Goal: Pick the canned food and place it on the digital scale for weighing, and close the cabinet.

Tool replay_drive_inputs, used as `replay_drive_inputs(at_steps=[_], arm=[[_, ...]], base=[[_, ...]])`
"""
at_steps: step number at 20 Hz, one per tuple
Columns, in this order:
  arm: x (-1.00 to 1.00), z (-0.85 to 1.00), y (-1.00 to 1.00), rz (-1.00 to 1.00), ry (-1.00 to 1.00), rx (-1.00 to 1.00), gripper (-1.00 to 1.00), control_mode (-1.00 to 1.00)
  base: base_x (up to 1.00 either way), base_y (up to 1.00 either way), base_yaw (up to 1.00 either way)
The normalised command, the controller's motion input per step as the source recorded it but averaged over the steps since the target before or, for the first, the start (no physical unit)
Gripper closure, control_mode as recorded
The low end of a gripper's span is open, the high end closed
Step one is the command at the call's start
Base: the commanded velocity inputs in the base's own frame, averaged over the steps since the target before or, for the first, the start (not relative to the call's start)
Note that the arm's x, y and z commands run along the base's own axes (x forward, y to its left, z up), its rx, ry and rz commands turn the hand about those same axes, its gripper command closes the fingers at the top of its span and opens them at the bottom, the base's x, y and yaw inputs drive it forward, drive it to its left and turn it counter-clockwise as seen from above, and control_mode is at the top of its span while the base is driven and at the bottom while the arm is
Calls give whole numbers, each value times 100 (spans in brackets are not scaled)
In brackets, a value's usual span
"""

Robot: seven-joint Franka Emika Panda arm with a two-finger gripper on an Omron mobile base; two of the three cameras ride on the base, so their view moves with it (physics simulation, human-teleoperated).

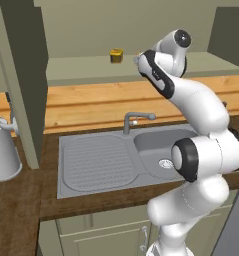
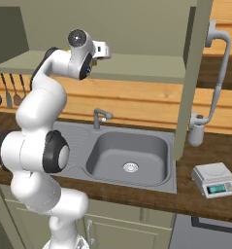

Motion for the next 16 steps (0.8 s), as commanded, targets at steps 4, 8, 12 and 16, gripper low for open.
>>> replay_drive_inputs(at_steps=[4,8,12,16], arm=[[36,-6,0,0,0,0,-100,-100],[30,-10,5,0,0,0,100,-100],[10,-15,12,0,0,0,100,-100],[-31,-18,9,0,-13,0,100,-100]], base=[[0,0,0],[0,0,0],[0,0,0],[0,0,0]])
